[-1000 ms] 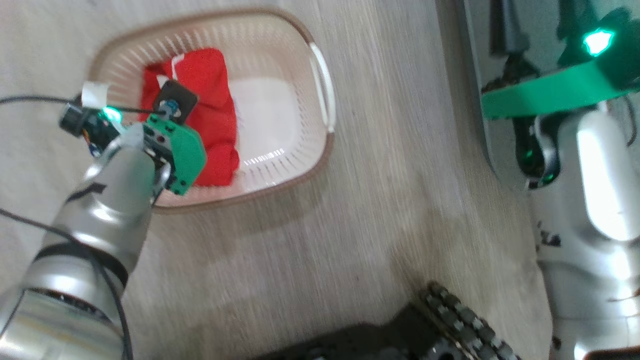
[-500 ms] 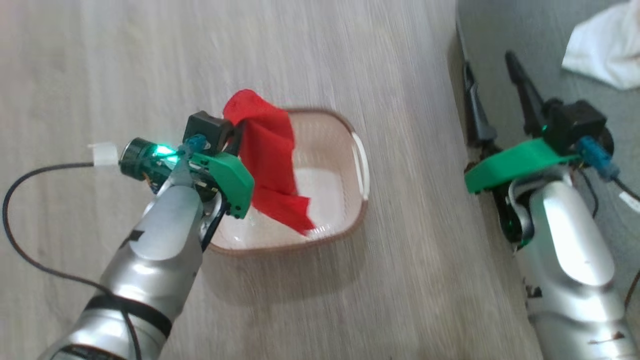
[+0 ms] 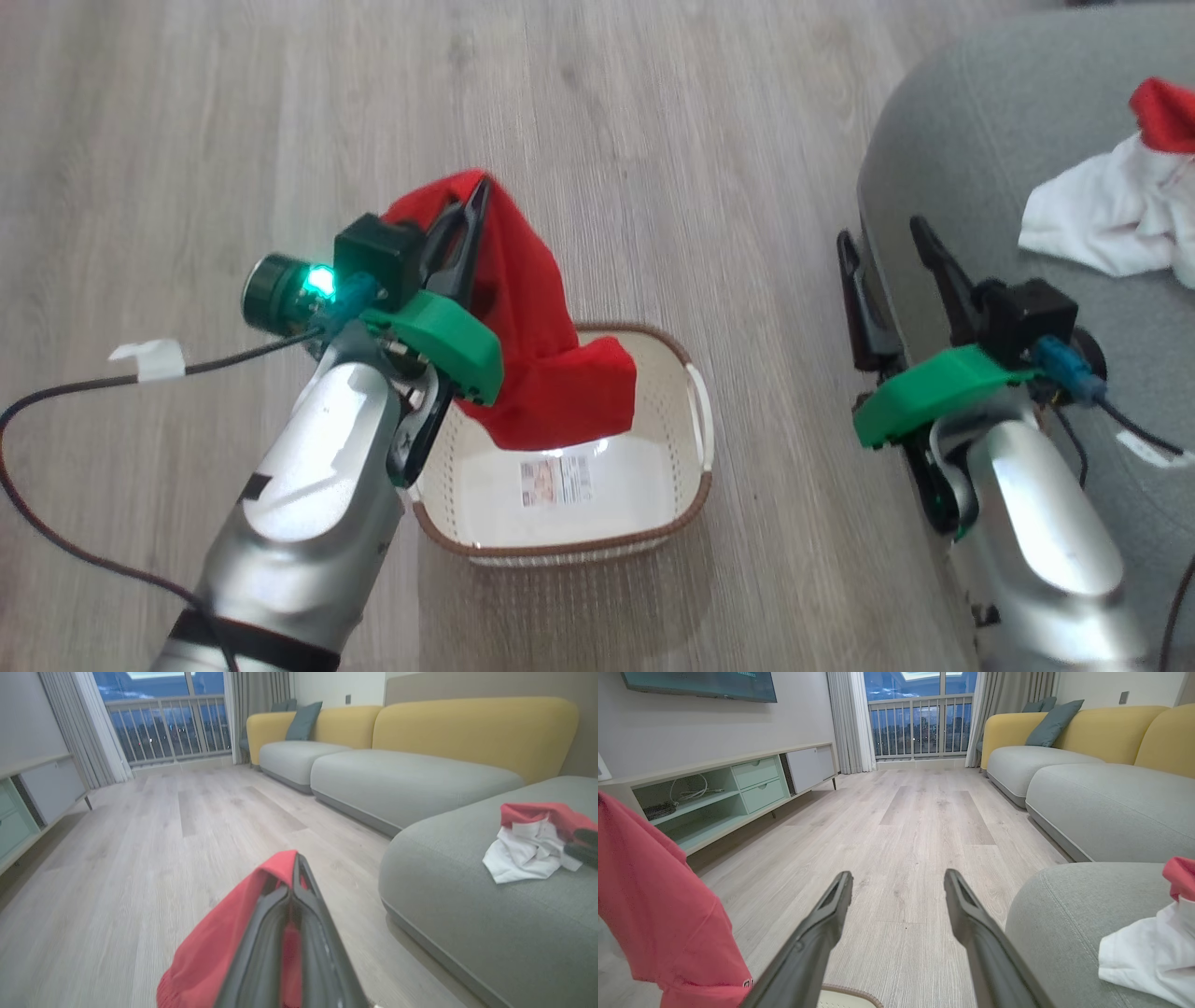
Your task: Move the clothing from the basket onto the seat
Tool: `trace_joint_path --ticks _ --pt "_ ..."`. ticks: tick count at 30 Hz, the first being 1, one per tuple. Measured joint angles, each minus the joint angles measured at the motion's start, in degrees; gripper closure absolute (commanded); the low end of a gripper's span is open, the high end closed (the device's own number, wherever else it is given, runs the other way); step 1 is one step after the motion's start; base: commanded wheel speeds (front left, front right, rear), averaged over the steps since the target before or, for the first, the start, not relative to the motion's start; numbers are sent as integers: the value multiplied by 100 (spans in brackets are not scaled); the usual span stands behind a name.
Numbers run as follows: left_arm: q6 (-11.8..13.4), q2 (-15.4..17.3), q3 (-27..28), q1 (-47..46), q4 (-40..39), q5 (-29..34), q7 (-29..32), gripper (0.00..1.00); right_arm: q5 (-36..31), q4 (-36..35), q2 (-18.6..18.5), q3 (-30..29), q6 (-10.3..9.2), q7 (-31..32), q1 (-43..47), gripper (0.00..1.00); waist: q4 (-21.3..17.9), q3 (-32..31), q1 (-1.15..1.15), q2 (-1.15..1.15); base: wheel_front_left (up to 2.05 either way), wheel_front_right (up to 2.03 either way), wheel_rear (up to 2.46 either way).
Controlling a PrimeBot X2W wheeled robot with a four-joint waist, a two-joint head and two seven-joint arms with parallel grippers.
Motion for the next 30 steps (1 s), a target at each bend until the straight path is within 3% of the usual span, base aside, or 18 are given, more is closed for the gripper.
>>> trace_joint_path --ticks 8,18,22,30 --pt "0 36 -1 -6 -684 0 21 100 75 37 0 48 0 0 331 0 25 -367 0 0 0 0 0" --pt "0 93 -87 -114 -1339 -15 234 100 227 2 0 389 0 0 369 0 54 -374 0 0 0 0 0" --pt "-49 101 -183 -165 -1391 -26 310 100 419 -316 -4 860 0 0 230 0 72 -316 0 0 0 0 0" --pt "-118 98 -310 -175 -1390 -52 311 100 789 -692 -27 2347 0 0 -851 0 129 -206 1 0 0 0 0"
